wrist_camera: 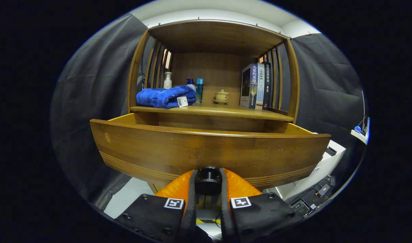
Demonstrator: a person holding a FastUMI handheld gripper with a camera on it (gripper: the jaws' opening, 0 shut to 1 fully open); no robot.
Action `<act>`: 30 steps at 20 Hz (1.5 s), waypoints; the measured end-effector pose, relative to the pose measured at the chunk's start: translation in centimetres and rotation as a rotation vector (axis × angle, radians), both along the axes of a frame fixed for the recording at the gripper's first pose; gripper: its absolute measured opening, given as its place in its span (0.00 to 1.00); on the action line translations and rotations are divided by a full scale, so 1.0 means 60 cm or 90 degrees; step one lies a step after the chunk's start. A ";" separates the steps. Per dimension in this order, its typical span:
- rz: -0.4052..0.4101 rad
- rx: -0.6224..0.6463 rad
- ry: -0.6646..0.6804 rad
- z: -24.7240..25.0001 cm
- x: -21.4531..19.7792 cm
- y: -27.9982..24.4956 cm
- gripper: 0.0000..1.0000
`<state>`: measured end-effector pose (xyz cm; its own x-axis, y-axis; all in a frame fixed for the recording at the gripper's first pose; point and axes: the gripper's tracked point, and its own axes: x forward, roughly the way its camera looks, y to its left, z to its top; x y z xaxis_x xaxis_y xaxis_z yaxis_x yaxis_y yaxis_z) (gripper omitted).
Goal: Pull open the drawer, take out the items inside it, and place them on the countertop above the cabinet.
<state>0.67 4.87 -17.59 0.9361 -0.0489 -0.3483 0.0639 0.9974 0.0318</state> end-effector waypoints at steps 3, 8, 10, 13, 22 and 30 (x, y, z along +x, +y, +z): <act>0.000 0.000 0.017 -0.007 -0.020 0.003 0.37; 0.000 0.004 0.020 -0.003 -0.038 0.005 0.37; 0.001 0.002 0.019 -0.003 -0.038 0.005 0.37; 0.010 -0.008 0.013 -0.005 -0.038 0.006 0.38; 0.028 -0.017 0.003 -0.009 -0.039 0.028 0.86; 0.025 -0.028 -0.128 0.180 -0.026 0.022 0.98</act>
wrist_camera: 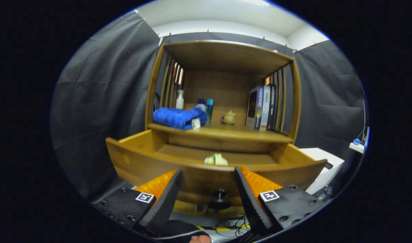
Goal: Pull open the drawer, take out the items inside it, and place them on the countertop above the cabinet.
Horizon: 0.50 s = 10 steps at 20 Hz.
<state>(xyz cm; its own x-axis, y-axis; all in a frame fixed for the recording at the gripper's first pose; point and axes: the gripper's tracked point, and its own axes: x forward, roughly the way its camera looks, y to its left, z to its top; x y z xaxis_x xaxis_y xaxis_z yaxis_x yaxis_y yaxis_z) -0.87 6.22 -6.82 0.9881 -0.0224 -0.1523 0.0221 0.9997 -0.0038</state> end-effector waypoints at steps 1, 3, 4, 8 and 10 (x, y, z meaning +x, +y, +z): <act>-0.011 0.000 -0.021 0.042 0.012 -0.010 0.98; -0.047 0.006 -0.029 0.106 0.039 -0.037 0.98; -0.064 0.006 -0.023 0.126 0.054 -0.050 0.98; -0.137 0.049 0.094 0.104 0.148 -0.096 0.97; -0.158 0.052 0.241 0.012 0.178 -0.100 0.98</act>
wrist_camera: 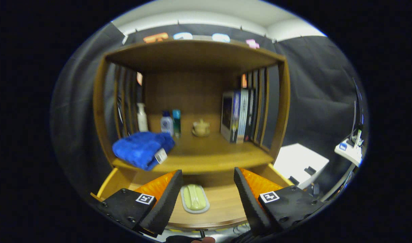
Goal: Pull open the drawer, take out the items inside it, and place them on the countertop above the cabinet.
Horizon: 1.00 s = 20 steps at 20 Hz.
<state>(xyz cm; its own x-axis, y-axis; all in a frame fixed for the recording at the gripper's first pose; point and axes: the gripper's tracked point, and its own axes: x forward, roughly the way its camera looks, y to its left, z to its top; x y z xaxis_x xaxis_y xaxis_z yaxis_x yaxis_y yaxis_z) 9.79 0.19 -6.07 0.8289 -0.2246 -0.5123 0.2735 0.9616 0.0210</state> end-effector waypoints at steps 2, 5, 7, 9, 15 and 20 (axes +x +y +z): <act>0.026 -0.020 0.159 -0.089 -0.001 -0.002 0.98; 0.056 0.022 0.231 -0.158 0.037 0.033 0.99; 0.063 0.048 0.242 -0.175 0.051 0.041 0.99; 0.057 0.072 0.261 -0.182 0.051 0.036 0.99; 0.045 0.138 0.316 -0.223 0.064 0.044 0.99; 0.053 0.140 0.348 -0.249 0.060 0.051 0.93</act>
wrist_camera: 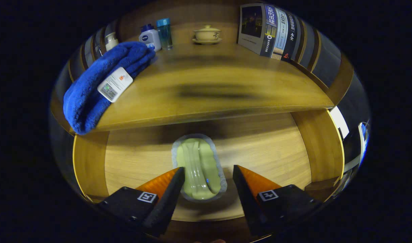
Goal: Pull open the drawer, take out the items inside it, and place them on the countertop above the cabinet.
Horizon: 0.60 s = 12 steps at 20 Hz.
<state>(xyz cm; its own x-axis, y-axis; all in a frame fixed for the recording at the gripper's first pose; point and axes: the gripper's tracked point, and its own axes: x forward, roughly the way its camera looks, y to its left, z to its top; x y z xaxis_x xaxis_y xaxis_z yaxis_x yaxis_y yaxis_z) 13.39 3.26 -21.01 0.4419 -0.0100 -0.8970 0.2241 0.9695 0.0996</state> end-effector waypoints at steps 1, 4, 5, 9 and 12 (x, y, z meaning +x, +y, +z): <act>-0.001 0.002 -0.005 0.002 0.001 0.003 0.89; 0.002 0.005 -0.010 0.004 0.001 0.011 0.72; 0.002 -0.002 -0.015 0.008 0.002 0.011 0.59; 0.032 -0.022 -0.019 0.009 -0.002 0.019 0.24; 0.043 -0.028 -0.040 0.019 -0.001 0.025 0.22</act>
<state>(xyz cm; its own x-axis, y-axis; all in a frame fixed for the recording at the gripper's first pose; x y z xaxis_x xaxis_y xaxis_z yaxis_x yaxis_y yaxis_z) 13.34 4.75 -19.87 0.4981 -0.0166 -0.8670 0.1533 0.9858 0.0691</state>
